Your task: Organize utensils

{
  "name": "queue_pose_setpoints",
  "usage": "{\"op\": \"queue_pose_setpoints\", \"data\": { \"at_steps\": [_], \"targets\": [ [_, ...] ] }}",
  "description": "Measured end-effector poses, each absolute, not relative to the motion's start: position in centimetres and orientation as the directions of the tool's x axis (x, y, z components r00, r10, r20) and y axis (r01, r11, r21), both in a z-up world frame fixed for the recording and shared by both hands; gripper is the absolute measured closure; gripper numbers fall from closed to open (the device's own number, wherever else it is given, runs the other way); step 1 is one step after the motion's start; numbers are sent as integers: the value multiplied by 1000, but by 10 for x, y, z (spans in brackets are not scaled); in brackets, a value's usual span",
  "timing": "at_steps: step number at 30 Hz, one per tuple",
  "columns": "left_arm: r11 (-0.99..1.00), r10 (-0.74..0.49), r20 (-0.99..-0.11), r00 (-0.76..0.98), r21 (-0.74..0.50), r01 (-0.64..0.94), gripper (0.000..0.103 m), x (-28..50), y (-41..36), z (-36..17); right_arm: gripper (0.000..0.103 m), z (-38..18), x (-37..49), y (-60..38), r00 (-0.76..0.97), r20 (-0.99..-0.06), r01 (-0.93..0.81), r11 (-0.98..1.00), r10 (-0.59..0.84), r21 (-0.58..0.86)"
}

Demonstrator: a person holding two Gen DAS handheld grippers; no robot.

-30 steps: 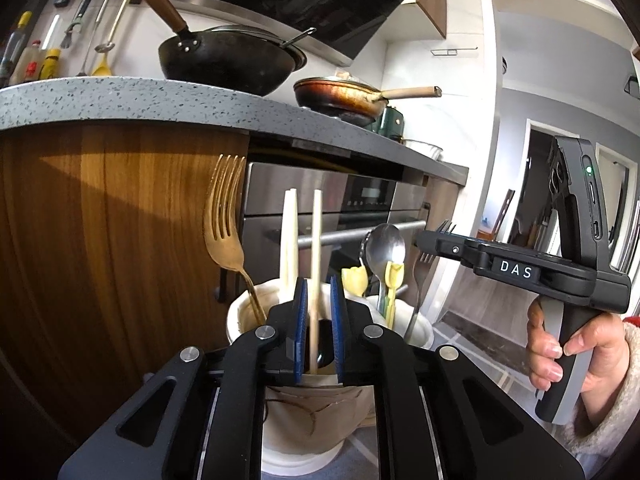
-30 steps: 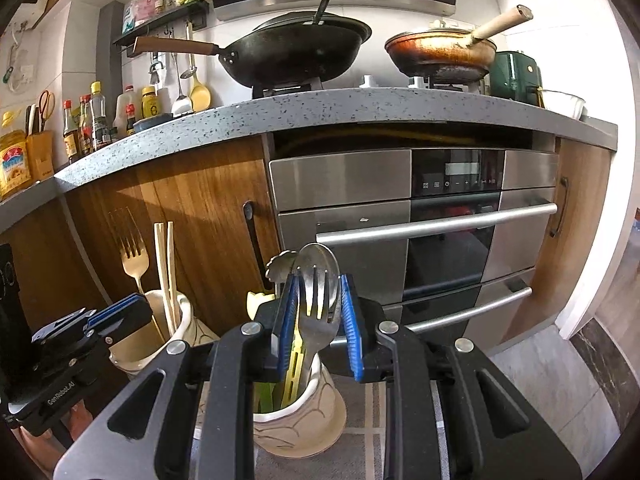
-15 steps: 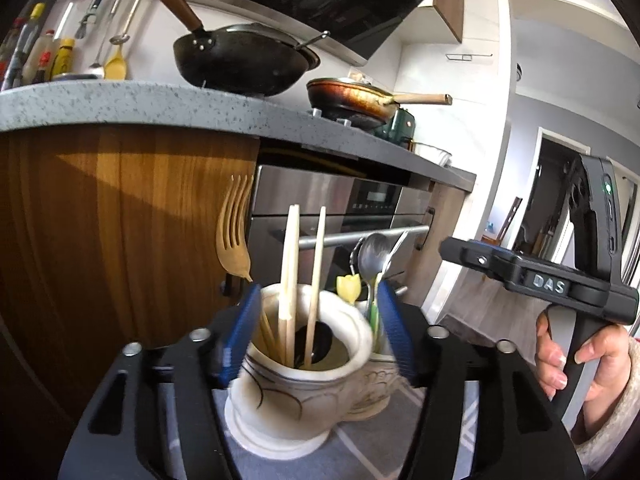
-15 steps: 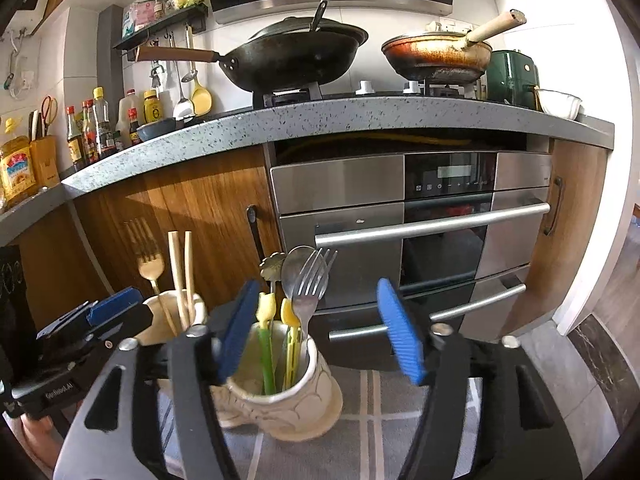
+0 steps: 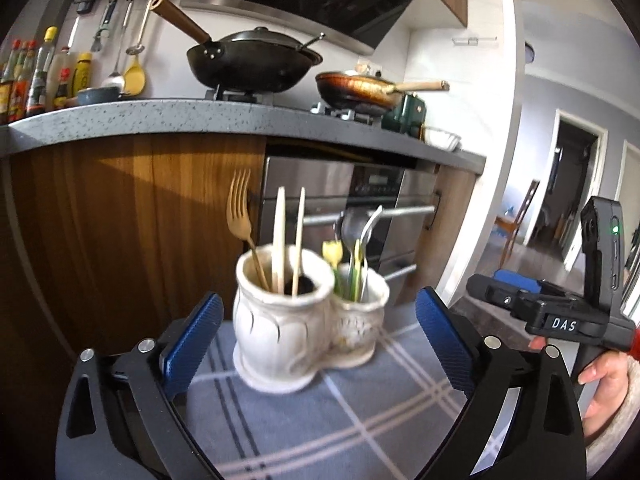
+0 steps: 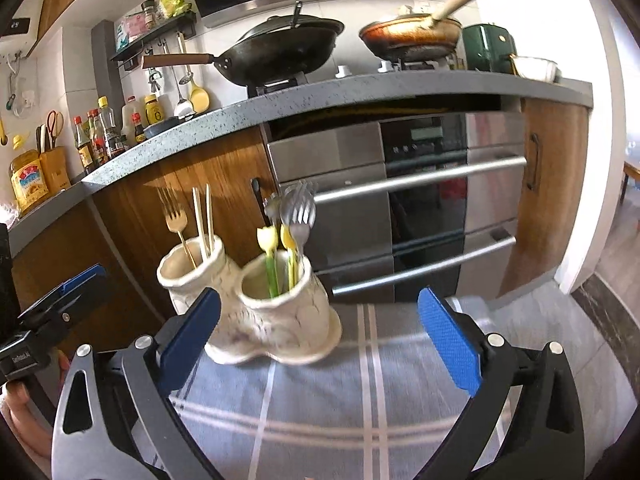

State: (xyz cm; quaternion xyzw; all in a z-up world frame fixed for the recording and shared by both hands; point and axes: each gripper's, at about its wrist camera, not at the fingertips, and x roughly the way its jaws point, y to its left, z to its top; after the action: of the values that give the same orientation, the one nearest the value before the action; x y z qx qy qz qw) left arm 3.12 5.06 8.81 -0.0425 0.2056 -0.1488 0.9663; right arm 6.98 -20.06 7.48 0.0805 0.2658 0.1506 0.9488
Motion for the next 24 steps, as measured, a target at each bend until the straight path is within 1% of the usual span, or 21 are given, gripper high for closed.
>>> {"op": "queue_pose_setpoints", "data": {
  "at_steps": [3,7,13,18,24],
  "targets": [
    [958,-287,-407,867,-134,254,7,19,47,78,6,65,59,-206,806,-492,-236,941,328,242],
    [971,-234,-429,872,-142,190,6,6,47,63,6,53,48,-207,810,-489,-236,943,323,233],
    [994,-98,-439,893,-82,68,6,9,41,43,5,39,38,-202,856,-422,-243,953,299,182],
    [998,-48,-421,906,-53,28,5,11,40,31,5,32,32,-195,878,-384,-266,958,285,104],
    [1000,14,-414,910,28,-2,5,15,33,21,5,27,30,-186,879,-382,-290,956,285,45]
  ]
}}
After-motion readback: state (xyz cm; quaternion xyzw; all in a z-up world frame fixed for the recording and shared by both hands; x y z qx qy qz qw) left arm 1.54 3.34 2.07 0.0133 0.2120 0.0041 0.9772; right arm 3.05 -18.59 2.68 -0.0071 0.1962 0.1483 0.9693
